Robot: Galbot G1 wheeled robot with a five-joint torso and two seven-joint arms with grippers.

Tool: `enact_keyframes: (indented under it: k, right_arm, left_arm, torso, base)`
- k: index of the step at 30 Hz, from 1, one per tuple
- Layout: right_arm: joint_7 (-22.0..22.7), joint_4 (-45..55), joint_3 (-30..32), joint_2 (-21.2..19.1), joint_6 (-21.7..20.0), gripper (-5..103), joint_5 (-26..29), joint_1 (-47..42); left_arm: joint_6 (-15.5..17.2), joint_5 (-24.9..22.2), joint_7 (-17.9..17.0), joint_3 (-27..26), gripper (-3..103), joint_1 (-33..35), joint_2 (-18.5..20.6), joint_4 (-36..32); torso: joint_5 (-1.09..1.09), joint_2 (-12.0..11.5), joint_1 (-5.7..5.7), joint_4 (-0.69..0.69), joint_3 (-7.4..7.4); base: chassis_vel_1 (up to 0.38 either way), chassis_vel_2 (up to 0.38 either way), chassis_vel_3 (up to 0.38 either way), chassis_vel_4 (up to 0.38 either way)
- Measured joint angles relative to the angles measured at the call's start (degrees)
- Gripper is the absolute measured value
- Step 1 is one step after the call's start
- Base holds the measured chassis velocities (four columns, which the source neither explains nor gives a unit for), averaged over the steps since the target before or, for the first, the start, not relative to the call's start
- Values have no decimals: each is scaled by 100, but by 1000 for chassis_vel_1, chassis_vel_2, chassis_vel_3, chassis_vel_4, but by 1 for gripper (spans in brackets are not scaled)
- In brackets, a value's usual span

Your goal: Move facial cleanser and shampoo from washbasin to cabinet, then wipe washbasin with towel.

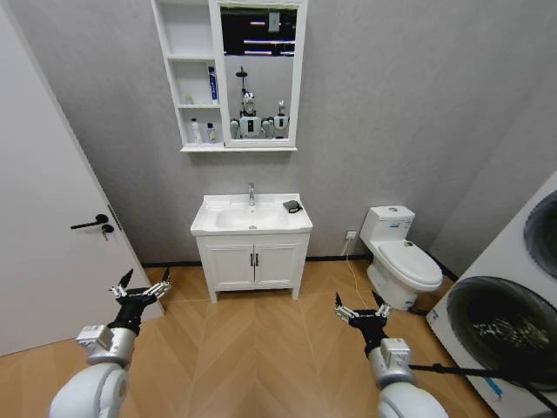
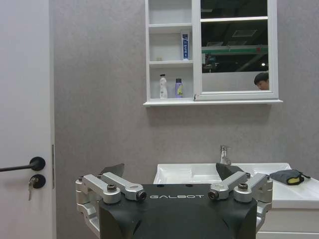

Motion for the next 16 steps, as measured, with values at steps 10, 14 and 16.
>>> enact_keyframes:
  k: [10,14,16]
  right_arm:
    - [0,0,0,0,0,100,0,0]
    - [0,0,0,0,0,100,0,0]
    - [0,0,0,0,0,100,0,0]
  left_arm:
    - [-3,2,-3,0,100,1,0,0]
    - [-3,2,-4,0,100,1,0,0]
    - [-3,2,-5,0,100,1,0,0]
  torso:
    - [0,0,0,0,0]
    - [0,0,0,0,0]
    - [0,0,0,0,0]
  base:
    - [0,0,0,0]
    - [0,0,0,0]
    - [0,0,0,0]
